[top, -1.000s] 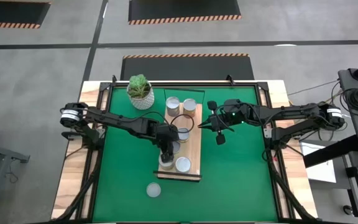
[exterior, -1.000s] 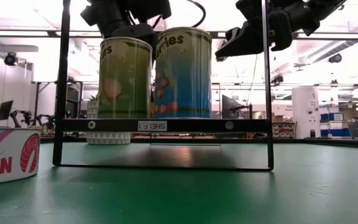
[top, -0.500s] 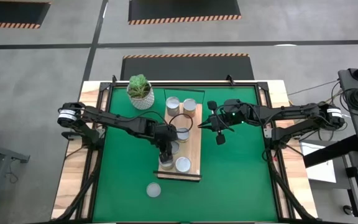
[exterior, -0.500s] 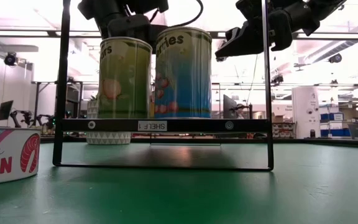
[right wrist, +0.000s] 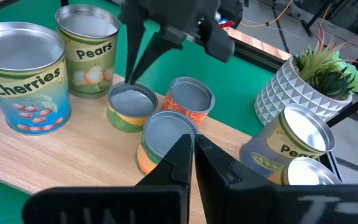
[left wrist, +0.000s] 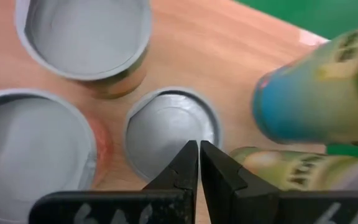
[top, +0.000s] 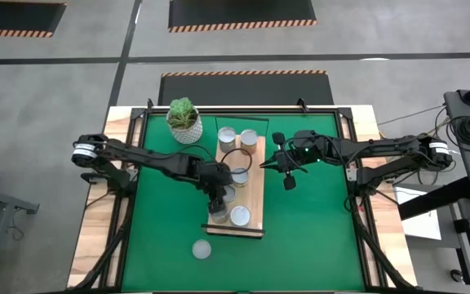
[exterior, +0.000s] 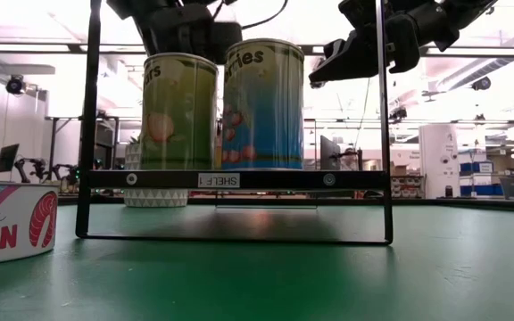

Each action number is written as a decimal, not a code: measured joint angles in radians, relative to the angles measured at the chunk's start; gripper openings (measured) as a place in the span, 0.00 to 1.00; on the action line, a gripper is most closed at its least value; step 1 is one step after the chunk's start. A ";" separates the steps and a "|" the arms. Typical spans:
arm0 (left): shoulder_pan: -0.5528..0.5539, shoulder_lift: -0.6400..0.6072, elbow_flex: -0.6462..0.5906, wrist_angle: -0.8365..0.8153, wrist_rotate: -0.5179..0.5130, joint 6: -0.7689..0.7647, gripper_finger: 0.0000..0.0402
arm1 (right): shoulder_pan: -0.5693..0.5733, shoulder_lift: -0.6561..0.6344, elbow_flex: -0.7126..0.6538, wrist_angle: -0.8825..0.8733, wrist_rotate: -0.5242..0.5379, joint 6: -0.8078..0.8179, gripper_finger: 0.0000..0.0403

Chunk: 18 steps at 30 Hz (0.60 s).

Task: Pick and place cans onto a shelf
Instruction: Adjust the canned mushroom on the shelf

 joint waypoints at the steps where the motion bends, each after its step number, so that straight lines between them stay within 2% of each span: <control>1: -0.005 -0.009 0.000 0.000 0.000 0.007 0.00 | 0.000 0.000 0.000 0.000 0.000 0.000 0.02; 12: -0.046 -0.152 -0.014 0.013 -0.136 0.200 0.00 | 0.000 0.000 0.000 0.000 0.000 0.000 0.02; 18: -0.049 -0.245 -0.119 0.140 -0.143 0.298 0.00 | 0.000 0.000 0.000 0.000 0.001 0.000 0.02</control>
